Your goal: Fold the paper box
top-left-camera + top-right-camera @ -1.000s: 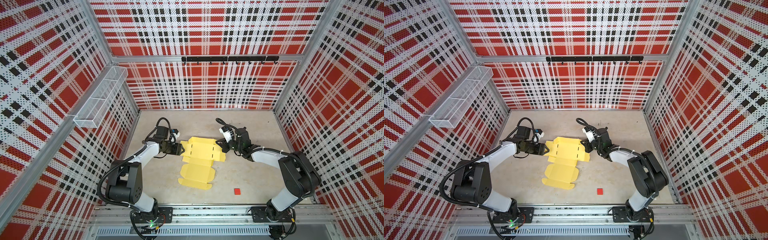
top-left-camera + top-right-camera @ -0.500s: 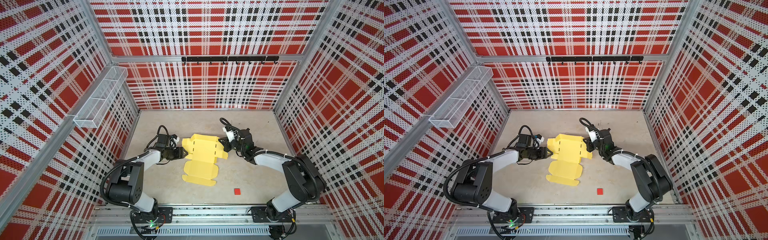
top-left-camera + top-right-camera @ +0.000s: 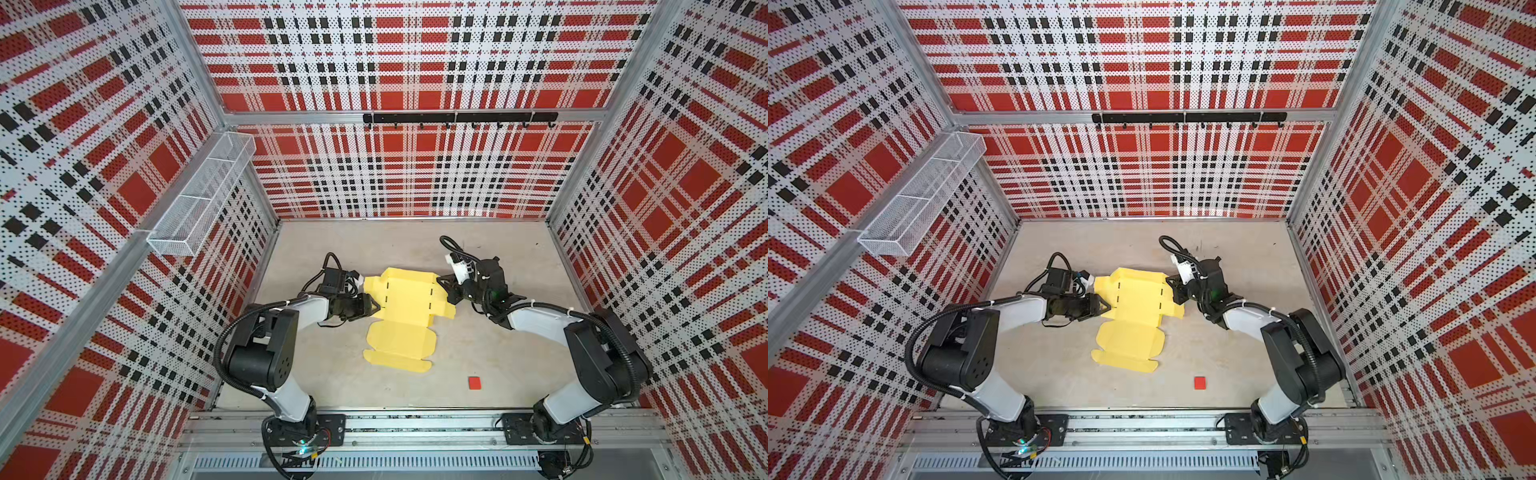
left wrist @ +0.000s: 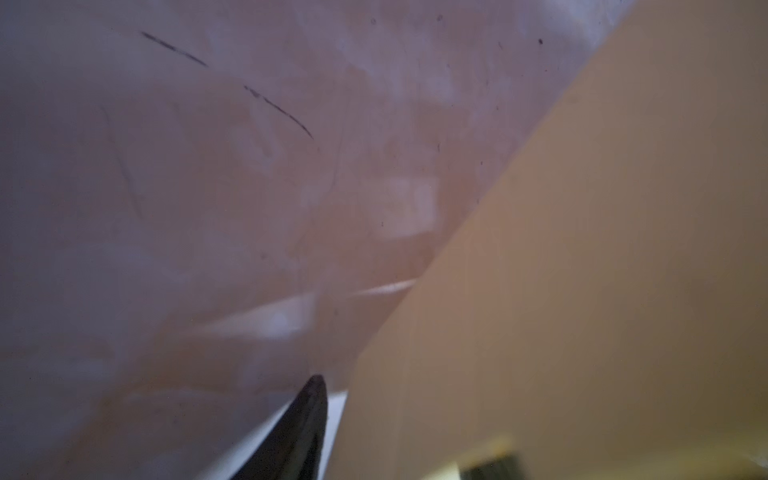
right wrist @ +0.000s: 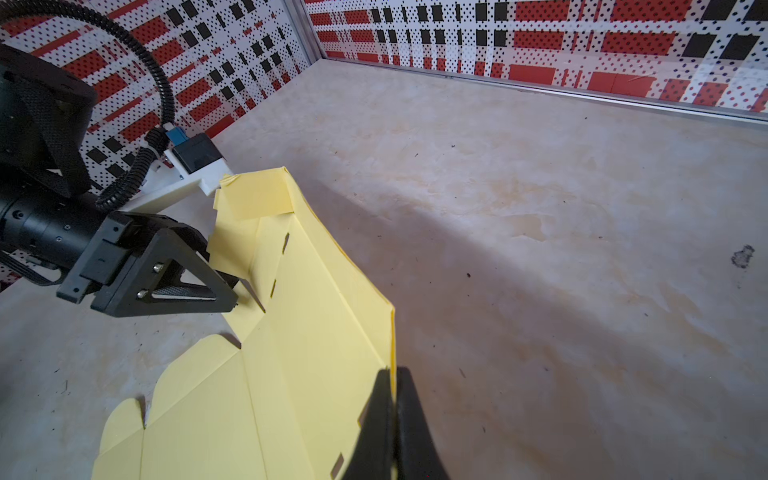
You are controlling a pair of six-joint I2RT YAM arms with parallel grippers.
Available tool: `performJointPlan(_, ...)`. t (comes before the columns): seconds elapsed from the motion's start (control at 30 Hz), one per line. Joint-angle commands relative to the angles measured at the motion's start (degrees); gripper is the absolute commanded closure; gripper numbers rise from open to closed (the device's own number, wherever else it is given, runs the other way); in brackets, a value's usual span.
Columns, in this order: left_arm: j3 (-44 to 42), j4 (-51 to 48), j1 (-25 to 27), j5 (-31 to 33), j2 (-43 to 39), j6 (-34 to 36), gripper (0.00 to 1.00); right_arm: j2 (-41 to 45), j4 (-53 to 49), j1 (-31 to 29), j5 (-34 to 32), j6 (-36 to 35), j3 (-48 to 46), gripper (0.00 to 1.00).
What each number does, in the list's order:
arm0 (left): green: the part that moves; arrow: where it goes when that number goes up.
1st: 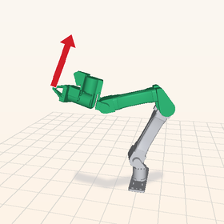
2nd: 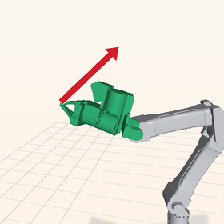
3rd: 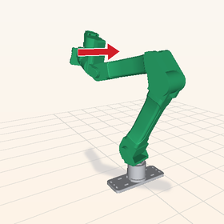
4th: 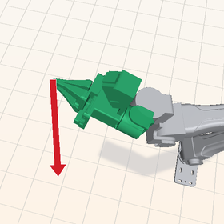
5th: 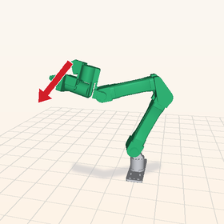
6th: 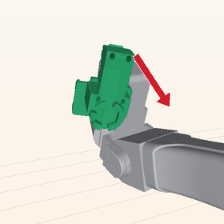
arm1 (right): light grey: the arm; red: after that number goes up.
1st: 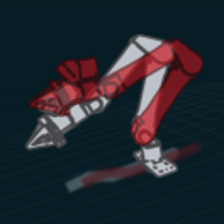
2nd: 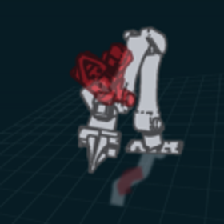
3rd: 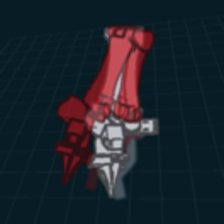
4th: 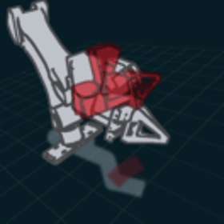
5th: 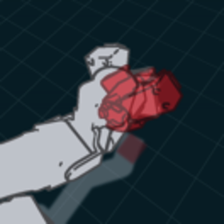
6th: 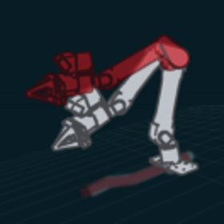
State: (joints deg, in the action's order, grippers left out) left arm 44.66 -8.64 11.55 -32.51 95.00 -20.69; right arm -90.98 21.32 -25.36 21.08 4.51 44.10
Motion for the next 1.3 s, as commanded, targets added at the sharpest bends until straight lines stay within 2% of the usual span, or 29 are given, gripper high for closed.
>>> performJointPlan(0.0,2.29,-0.73,1.39,-0.30,0.60,-1.02,0.54,0.20,3.59,0.18,-0.25,1.03,-0.33,0.97)
performJointPlan(0.1,2.78,-1.02,1.49,-1.18,1.36,-0.75,0.60,0.45,4.16,0.13,0.70,1.56,-0.41,0.96)
performJointPlan(0.27,3.89,-1.61,0.86,-0.85,3.46,-2.24,0.75,0.93,2.75,0.14,0.35,1.24,-0.50,0.96)
performJointPlan(0.43,3.80,-0.94,1.35,-1.41,3.36,-1.99,0.81,2.45,2.32,0.14,1.11,0.08,-1.37,0.91)
performJointPlan(0.57,5.06,-1.95,1.43,-1.35,3.15,-0.91,0.84,3.30,0.97,0.16,3.26,-0.41,-1.40,0.82)
performJointPlan(0.73,5.10,-1.65,1.44,-0.86,2.73,-0.10,0.87,4.59,-7.12,0.32,2.86,-5.38,1.43,0.61)
performJointPlan(0.83,5.70,-3.04,1.71,-0.14,2.13,1.70,0.89,4.35,-16.67,0.86,3.23,-9.94,7.21,0.53)
performJointPlan(0.93,5.27,-2.41,1.78,-0.03,2.68,1.34,0.90,0.36,-26.20,3.08,7.40,-14.93,15.35,0.45)
performJointPlan(1.1,5.29,-2.94,1.80,0.25,2.38,2.17,0.90,-13.81,-46.16,6.52,16.11,-22.55,36.11,0.43)
performJointPlan(1.27,5.87,-3.28,1.70,0.12,2.50,2.80,0.91,-29.69,-59.46,6.78,21.73,-24.49,56.33,0.42)
